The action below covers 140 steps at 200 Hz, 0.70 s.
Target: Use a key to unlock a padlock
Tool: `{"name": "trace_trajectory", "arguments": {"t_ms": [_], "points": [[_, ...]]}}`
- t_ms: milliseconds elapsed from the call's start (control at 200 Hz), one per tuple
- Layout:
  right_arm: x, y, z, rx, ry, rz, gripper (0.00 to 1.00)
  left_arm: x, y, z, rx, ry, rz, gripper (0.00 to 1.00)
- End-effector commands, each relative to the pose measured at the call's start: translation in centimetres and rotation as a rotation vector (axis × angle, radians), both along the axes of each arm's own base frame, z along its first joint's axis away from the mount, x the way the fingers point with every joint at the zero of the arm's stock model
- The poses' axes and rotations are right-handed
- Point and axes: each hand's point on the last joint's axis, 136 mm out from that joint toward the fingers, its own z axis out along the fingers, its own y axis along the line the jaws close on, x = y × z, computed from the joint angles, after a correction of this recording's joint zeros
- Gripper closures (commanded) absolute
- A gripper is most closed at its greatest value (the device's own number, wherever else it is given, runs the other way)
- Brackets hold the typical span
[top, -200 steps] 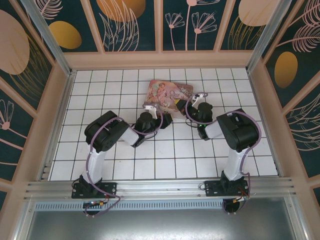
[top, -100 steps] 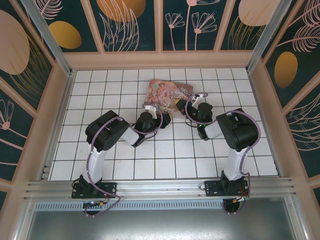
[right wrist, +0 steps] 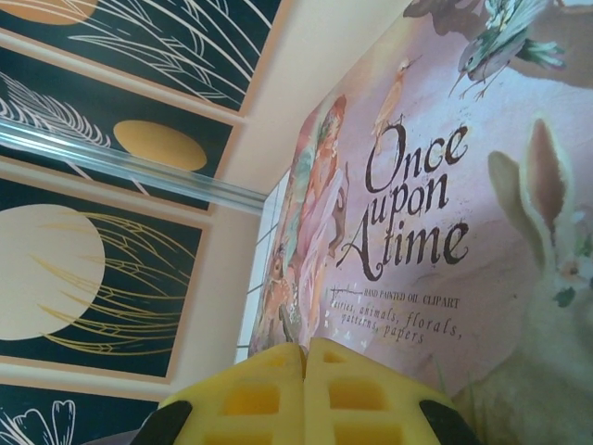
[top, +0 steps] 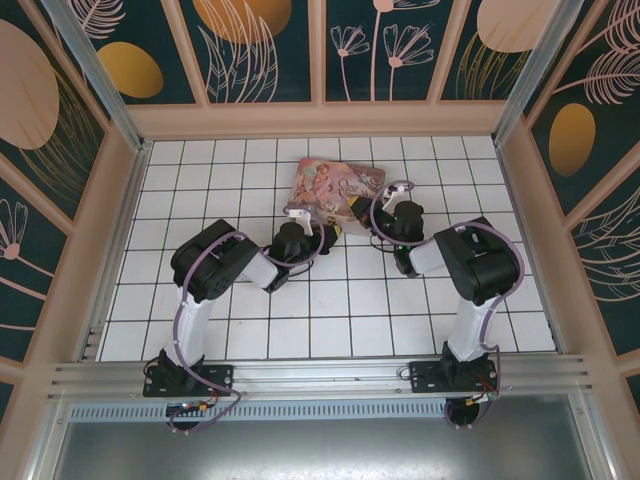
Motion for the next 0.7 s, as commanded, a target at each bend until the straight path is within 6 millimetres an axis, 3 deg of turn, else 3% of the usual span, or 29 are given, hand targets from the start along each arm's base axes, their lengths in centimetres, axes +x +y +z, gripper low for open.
{"name": "trace_trajectory", "arguments": {"t_ms": [0,165,280,450,696], "points": [[-0.9,0.8,3.1,-0.019,-0.042,0.044,1.0,-0.6,-0.2,2.5,-0.044,-0.003,-0.026,1.0],[-3.6,0.6,6.3,-0.043,-0.097,0.065,1.0,-1.9,0.2,3.6,-0.054,0.034,-0.054,1.0],[-6.6,0.9,7.1,-0.045,-0.115,0.097,1.0,-2.9,0.2,4.1,-0.051,0.066,-0.088,1.0],[-10.9,0.9,6.4,-0.052,-0.097,0.103,1.0,-4.3,0.3,4.5,-0.08,0.116,-0.122,1.0],[-15.9,-0.3,3.1,-0.034,-0.03,0.073,1.0,-6.0,-0.1,5.3,-0.14,0.181,-0.186,1.0]]}}
